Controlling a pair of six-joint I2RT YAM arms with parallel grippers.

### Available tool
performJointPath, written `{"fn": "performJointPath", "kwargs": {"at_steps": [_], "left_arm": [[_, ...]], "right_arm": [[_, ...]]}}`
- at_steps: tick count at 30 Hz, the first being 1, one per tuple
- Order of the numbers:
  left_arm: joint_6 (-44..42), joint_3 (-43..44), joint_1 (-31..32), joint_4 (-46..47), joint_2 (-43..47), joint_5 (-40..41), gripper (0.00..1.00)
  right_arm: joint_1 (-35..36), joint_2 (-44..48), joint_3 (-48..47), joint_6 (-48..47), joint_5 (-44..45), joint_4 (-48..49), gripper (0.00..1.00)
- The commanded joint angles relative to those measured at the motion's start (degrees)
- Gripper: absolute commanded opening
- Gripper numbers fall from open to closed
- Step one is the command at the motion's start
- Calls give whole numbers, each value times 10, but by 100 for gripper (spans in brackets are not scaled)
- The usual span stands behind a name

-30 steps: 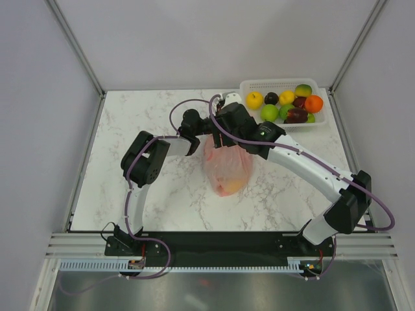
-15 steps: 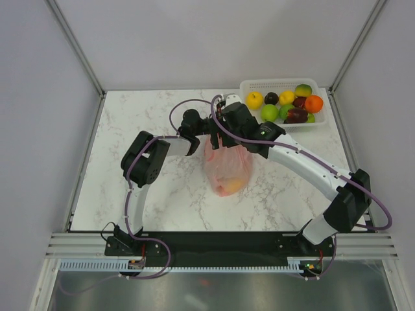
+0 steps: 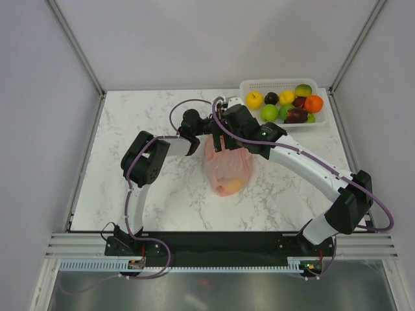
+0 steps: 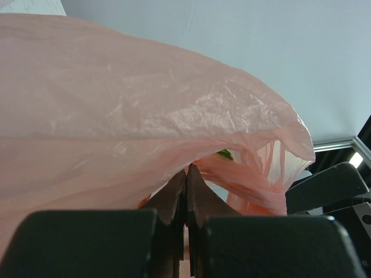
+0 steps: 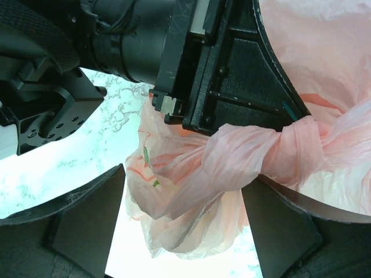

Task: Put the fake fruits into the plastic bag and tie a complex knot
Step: Tie the plastic bag at the center of the board.

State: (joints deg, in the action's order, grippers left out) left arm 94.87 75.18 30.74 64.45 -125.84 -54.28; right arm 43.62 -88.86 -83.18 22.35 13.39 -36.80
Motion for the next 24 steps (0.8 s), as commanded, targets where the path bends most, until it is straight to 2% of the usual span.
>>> {"fn": "performJointPath", "kwargs": {"at_steps": [1,8,15,24], "left_arm": [[-8,1,3,27,30,-15,2],[-8,1,3,26,30,-15,2],[-8,2,3,26,31,-14,2],[-8,2,3,26,30,-15,2]], "right_arm": [[-4,27,-14,9,19,-10,90],[-3,47,-19,4,14,-11,94],[-12,57,-22,3,-11,-12,89],[-26,77,-29,-1,-26,-28,90]]}}
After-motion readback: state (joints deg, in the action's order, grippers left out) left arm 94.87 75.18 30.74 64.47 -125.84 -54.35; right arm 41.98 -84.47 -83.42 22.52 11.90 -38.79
